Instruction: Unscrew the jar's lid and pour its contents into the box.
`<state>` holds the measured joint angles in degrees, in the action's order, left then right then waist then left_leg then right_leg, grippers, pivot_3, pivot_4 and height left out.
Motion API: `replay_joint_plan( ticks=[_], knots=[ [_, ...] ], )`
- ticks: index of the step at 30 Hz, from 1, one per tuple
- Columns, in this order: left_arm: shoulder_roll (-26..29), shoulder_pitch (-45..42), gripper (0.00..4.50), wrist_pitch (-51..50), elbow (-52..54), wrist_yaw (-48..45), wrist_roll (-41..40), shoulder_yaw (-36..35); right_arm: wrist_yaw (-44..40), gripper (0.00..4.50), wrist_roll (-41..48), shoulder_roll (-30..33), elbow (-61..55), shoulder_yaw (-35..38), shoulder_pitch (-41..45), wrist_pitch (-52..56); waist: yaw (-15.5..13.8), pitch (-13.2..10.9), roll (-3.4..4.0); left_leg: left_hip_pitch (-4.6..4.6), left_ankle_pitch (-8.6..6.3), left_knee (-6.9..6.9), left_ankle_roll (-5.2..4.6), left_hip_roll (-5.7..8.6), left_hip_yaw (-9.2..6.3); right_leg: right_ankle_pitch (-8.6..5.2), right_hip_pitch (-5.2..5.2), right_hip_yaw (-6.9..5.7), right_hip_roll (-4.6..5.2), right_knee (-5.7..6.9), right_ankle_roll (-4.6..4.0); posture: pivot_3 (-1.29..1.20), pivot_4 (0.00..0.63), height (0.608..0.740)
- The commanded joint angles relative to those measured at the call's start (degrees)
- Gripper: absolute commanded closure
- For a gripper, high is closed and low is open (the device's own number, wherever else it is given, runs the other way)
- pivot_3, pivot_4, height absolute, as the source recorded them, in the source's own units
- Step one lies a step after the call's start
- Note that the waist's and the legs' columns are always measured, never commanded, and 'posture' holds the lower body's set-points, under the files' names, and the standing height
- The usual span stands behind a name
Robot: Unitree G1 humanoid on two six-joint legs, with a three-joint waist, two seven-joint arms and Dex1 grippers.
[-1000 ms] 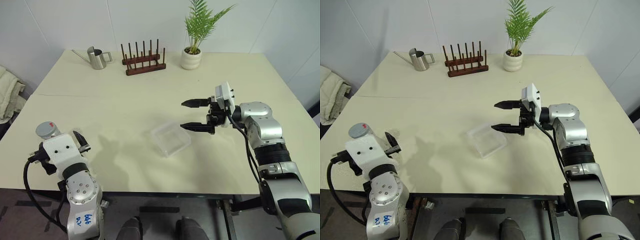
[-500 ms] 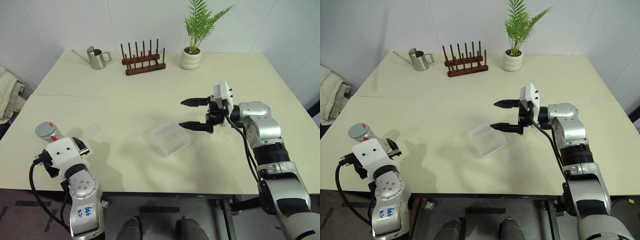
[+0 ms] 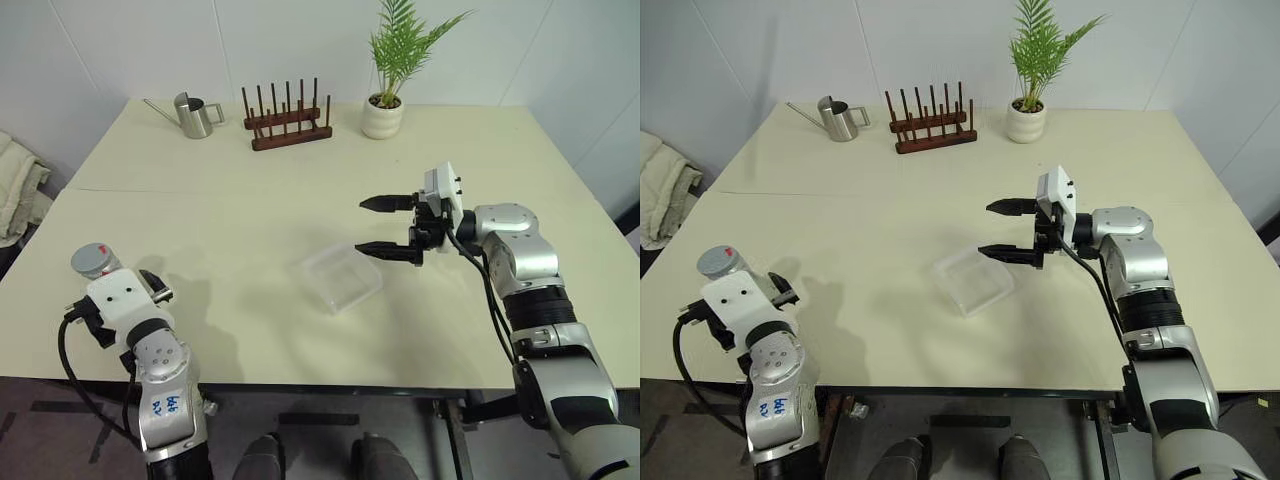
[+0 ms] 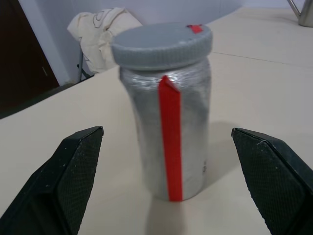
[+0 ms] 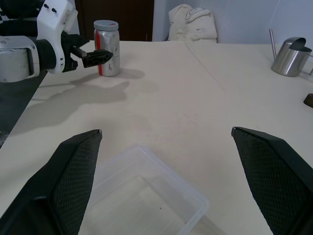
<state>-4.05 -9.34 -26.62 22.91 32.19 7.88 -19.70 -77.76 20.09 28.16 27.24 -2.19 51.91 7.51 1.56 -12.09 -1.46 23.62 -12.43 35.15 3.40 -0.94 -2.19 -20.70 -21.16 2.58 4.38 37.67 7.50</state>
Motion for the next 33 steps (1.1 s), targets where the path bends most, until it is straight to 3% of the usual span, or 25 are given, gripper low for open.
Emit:
replay_joint_plan(
  ticks=[1, 33],
  knots=[
    [0.8, -1.6, 0.03, 2.7, -1.0, -0.1, -0.2, -1.1, 0.6, 0.00, 0.0, -0.2, -0.8, 0.7, 1.5, -0.9, 0.0, 0.0, 0.00, 0.00, 0.00, 0.00, 0.00, 0.00, 0.00, 0.00, 0.00, 0.00, 0.00, 0.00, 0.00, 0.00, 0.150, 0.740],
    [5.2, -6.2, 0.03, 7.2, -7.1, -1.0, -1.7, -5.3, 2.4, 0.00, -1.2, -0.2, -0.5, 0.6, 1.3, -1.0, 0.0, 0.0, 0.00, 0.02, 0.00, -0.01, 0.01, 0.00, 0.00, 0.01, -0.03, -0.01, 0.00, -0.01, 0.01, 0.00, 0.150, 0.740]
  ],
)
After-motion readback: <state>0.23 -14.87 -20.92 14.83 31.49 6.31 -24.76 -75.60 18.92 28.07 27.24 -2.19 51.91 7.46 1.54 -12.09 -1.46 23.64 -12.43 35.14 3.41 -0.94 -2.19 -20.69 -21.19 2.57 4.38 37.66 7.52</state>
